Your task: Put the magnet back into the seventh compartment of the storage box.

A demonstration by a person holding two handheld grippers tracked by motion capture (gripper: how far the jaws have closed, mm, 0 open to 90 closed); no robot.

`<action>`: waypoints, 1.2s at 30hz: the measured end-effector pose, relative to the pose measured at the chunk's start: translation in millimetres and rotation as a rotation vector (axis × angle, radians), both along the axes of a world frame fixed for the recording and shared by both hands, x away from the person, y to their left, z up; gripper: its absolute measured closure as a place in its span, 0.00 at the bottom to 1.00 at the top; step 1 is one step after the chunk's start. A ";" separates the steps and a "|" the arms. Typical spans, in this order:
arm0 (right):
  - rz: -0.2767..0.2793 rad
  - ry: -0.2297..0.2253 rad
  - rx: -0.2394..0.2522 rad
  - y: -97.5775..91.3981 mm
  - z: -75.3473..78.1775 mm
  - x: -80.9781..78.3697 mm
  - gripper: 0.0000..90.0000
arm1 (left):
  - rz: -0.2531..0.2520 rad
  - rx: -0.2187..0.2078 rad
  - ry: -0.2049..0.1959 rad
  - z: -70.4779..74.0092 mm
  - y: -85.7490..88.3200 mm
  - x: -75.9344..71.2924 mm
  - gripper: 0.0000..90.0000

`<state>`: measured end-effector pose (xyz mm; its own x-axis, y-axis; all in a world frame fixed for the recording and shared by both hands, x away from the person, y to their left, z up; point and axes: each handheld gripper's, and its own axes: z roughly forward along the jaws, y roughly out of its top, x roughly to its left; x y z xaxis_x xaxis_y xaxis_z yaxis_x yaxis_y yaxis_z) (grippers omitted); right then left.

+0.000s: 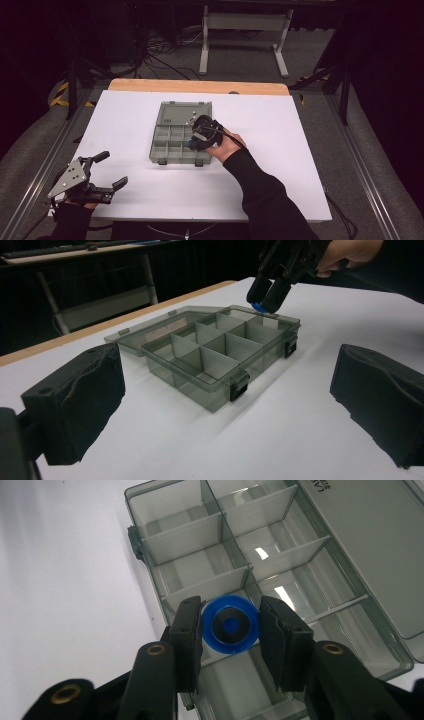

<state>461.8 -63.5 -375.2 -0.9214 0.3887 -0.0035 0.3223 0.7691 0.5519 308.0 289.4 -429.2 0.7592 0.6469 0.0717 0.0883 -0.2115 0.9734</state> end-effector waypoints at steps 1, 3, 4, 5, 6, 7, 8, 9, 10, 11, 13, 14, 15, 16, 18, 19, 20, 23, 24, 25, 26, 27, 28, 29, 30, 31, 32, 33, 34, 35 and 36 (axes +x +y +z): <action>0.002 0.000 -0.005 0.4 -0.7 0.5 0.69 | 0.000 0.000 0.000 0.0 0.0 0.0 0.02; 0.001 0.004 -0.008 2.2 -3.3 1.5 0.68 | 0.000 0.000 0.000 0.0 0.1 0.1 0.02; 0.004 0.005 -0.009 2.6 -4.1 2.0 0.68 | 0.002 -0.002 0.000 -0.2 0.0 0.1 0.02; 0.001 0.008 -0.010 3.4 -5.3 2.3 0.68 | 0.001 -0.004 -0.001 -0.2 0.0 0.2 0.02; 0.001 0.008 -0.015 4.0 -6.1 2.7 0.68 | 0.001 -0.002 -0.001 -0.1 0.2 0.2 0.02; 0.001 0.009 -0.016 4.9 -7.4 3.2 0.68 | 0.001 -0.002 -0.001 -0.1 0.2 0.2 0.02; 0.006 0.010 -0.019 5.3 -8.2 3.7 0.68 | 0.000 -0.004 -0.002 -0.2 0.1 0.3 0.02; 0.005 0.012 -0.020 6.1 -9.2 3.8 0.68 | 0.001 -0.004 -0.002 -0.2 0.1 0.2 0.02; 0.005 0.012 -0.020 6.1 -9.2 3.8 0.68 | 0.001 -0.004 -0.001 -0.3 0.0 0.2 0.02; 0.006 0.014 -0.027 7.5 -11.0 4.2 0.68 | 0.001 -0.002 0.000 -0.2 0.0 0.1 0.02; 0.011 0.017 -0.027 8.1 -12.1 4.6 0.68 | 0.001 -0.004 -0.001 -0.2 0.0 0.2 0.02; 0.010 0.017 -0.031 8.7 -13.0 4.8 0.68 | 0.001 -0.004 -0.001 -0.2 0.2 0.2 0.02; 0.007 0.019 -0.035 9.5 -14.0 5.0 0.68 | 0.001 -0.004 -0.001 -0.2 0.2 0.2 0.02; 0.007 0.021 -0.037 9.9 -14.6 5.2 0.68 | 0.000 -0.004 -0.001 -0.2 0.3 0.2 0.02; 0.012 0.022 -0.036 10.3 -16.0 6.0 0.68 | 0.001 -0.005 -0.002 -0.3 0.2 0.2 0.02; 0.012 0.024 -0.039 10.6 -16.5 6.3 0.68 | 0.001 -0.006 -0.003 -0.3 0.0 0.2 0.02; 0.010 0.028 -0.039 11.3 -18.2 6.7 0.68 | 0.000 -0.004 -0.001 -0.2 0.1 0.2 0.02; 0.010 0.031 -0.048 12.8 -20.9 7.2 0.68 | 0.000 -0.003 -0.001 -0.3 0.1 0.3 0.02; 0.010 0.033 -0.048 13.5 -22.1 7.4 0.68 | 0.000 -0.003 -0.002 -0.2 0.2 0.3 0.02; 0.011 0.033 -0.050 14.0 -23.1 7.7 0.68 | 0.000 -0.003 -0.001 -0.2 0.3 0.3 0.02; 0.010 0.036 -0.052 14.4 -24.0 7.8 0.68 | 0.000 -0.004 0.000 -0.2 0.4 0.4 0.02; 0.011 0.038 -0.055 14.7 -24.8 8.1 0.68 | 0.000 -0.004 0.000 -0.2 0.5 0.4 0.02; 0.009 0.039 -0.055 15.3 -26.0 8.1 0.68 | 0.001 -0.004 0.000 -0.3 0.4 0.4 0.02; 0.012 0.042 -0.057 15.5 -26.7 8.4 0.68 | 0.001 -0.004 0.000 -0.3 0.4 0.4 0.02; 0.012 0.042 -0.057 15.5 -26.7 8.4 0.68 | 0.000 -0.004 0.000 -0.3 0.4 0.4 0.02; 0.013 0.042 -0.059 16.0 -27.8 8.6 0.68 | 0.000 -0.003 0.000 -0.3 0.3 0.4 0.02; 0.013 0.045 -0.063 16.4 -28.4 8.6 0.68 | -0.001 -0.003 0.000 -0.2 0.2 0.4 0.02; 0.013 0.046 -0.067 17.6 -30.2 8.6 0.68 | -0.002 -0.003 0.000 -0.3 0.2 0.4 0.02; 0.013 0.046 -0.067 17.6 -30.2 8.6 0.68 | -0.001 -0.003 0.000 -0.3 0.2 0.4 0.02; 0.011 0.045 -0.070 18.3 -30.9 8.5 0.68 | -0.002 -0.003 -0.001 -0.2 0.2 0.4 0.02; 0.015 0.046 -0.072 18.8 -31.6 8.5 0.68 | -0.001 -0.003 -0.001 -0.2 0.3 0.4 0.02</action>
